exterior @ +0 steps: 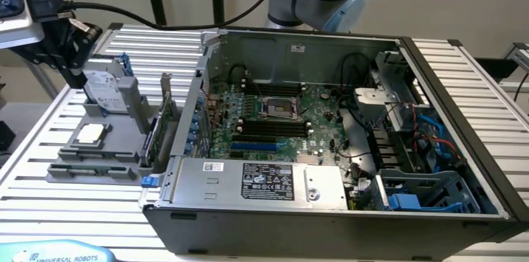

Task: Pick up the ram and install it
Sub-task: 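Reach for the ram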

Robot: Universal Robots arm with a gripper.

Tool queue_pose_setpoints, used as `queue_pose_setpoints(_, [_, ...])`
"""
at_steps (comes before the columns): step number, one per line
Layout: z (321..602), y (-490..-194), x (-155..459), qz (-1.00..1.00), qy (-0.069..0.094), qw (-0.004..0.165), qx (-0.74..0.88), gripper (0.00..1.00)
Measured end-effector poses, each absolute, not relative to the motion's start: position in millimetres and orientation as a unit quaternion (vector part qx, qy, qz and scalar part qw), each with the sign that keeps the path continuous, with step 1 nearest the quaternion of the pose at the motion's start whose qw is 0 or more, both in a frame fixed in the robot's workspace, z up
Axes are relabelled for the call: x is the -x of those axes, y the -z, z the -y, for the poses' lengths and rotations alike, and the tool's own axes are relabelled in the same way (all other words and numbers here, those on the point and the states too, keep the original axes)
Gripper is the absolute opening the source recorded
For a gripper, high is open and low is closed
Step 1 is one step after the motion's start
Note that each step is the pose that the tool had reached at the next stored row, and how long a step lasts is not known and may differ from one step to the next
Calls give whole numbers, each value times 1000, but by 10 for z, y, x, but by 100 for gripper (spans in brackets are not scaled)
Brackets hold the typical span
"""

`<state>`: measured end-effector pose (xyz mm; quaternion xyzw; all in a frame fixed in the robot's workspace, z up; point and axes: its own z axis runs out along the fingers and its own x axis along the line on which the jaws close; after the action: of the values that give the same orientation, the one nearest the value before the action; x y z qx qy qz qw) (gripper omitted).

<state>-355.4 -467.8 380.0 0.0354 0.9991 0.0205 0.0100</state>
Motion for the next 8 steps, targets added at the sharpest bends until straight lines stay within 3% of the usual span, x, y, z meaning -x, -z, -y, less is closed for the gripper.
queue_pose_setpoints(8, [4703, -3764, 3689, -999, -18, 4, -34, 11])
